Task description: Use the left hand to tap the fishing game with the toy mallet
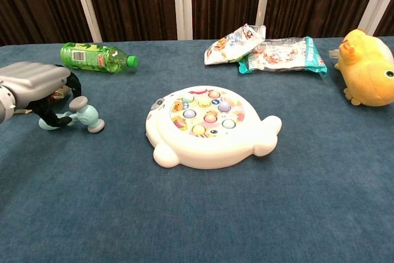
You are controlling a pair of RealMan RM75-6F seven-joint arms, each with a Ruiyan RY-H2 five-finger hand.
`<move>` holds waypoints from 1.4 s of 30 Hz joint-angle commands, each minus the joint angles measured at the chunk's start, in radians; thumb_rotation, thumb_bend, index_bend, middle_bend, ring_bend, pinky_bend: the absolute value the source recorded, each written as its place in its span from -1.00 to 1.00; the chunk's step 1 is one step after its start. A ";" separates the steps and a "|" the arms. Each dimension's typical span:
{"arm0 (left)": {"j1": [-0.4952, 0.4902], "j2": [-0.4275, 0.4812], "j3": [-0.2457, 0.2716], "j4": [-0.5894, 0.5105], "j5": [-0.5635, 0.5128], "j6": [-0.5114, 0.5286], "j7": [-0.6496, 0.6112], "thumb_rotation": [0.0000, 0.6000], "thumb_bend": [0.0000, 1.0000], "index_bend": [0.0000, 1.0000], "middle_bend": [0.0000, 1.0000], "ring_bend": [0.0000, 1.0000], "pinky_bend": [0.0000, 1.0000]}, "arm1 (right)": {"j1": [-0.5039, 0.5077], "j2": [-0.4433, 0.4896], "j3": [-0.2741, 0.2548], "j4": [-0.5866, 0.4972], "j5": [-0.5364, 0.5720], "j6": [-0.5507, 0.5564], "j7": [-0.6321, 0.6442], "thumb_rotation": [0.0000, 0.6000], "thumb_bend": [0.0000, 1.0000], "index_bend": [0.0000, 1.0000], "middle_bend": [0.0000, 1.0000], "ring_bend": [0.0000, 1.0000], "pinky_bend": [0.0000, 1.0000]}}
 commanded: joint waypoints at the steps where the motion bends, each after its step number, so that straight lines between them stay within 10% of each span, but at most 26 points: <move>1: -0.004 -0.004 0.004 0.003 -0.002 0.001 0.003 1.00 -0.26 -0.03 -0.61 -0.87 -0.69 | 0.000 0.001 -0.001 0.000 0.000 0.000 0.003 1.00 -0.55 -1.00 -1.00 -1.00 -1.00; 42: -0.026 -0.037 0.032 0.059 -0.036 0.010 -0.008 1.00 -0.17 -0.03 -0.60 -0.87 -0.68 | -0.001 0.007 -0.001 -0.007 0.010 -0.007 0.016 1.00 -0.55 -1.00 -1.00 -1.00 -1.00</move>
